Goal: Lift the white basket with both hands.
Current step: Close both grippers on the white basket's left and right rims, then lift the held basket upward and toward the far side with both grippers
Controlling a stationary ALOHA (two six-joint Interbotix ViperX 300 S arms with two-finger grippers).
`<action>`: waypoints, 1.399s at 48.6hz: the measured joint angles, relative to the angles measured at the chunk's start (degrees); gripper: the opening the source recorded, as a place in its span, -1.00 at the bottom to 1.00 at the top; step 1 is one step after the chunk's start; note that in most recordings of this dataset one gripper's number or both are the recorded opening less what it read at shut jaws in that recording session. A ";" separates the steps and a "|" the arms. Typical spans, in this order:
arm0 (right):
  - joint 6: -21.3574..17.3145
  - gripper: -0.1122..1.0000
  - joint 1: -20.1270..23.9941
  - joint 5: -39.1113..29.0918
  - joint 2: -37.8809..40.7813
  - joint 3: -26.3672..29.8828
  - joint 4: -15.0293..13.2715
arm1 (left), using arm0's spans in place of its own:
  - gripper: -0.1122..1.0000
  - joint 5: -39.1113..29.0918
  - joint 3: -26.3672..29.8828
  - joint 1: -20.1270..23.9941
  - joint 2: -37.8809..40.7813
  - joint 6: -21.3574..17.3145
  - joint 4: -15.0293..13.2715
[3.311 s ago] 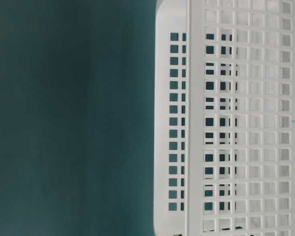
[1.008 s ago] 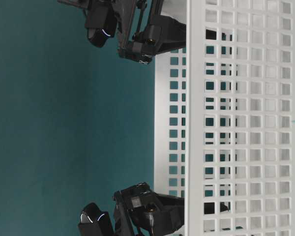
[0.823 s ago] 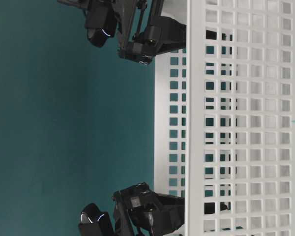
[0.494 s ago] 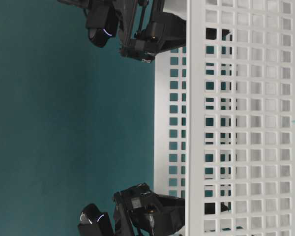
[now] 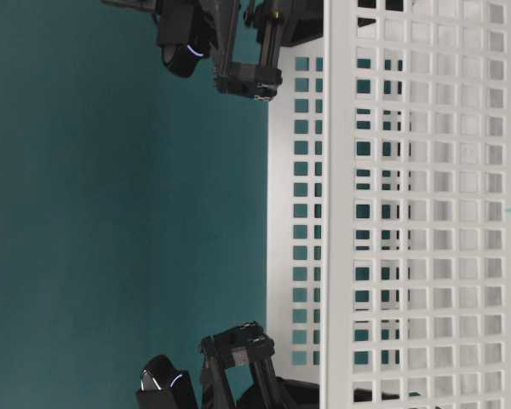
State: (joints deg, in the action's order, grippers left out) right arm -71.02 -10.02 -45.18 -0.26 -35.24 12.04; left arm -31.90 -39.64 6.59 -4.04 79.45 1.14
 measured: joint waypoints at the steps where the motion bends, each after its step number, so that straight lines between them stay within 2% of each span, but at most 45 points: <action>1: 0.09 -0.45 -0.18 -0.09 0.09 0.09 0.18 | -0.68 0.00 0.00 -0.09 0.00 0.00 0.00; 4: 0.09 -0.45 -0.26 -0.18 0.09 0.09 0.44 | -0.75 0.00 0.00 0.00 0.00 0.18 0.00; 29: 0.18 -0.45 -0.26 -0.26 0.09 0.09 0.53 | -0.76 -0.09 0.18 -0.09 -0.18 0.09 0.00; 38: 0.09 -0.45 -0.44 -3.16 -1.58 0.88 0.79 | -0.79 -1.49 0.62 -0.09 -1.58 -0.88 -0.09; 53: -0.26 -0.45 -1.05 -9.49 -8.53 4.22 1.14 | -0.80 -13.71 7.38 -0.09 -8.09 -0.97 -0.09; 68: -0.35 -0.45 -2.20 -19.51 -13.71 11.78 1.41 | -0.80 -24.70 16.00 0.00 -11.87 -1.41 -0.09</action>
State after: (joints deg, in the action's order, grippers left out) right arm -71.37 -12.22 -64.69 -13.97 -23.47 13.45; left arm -56.60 -23.64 6.59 -15.91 78.05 1.05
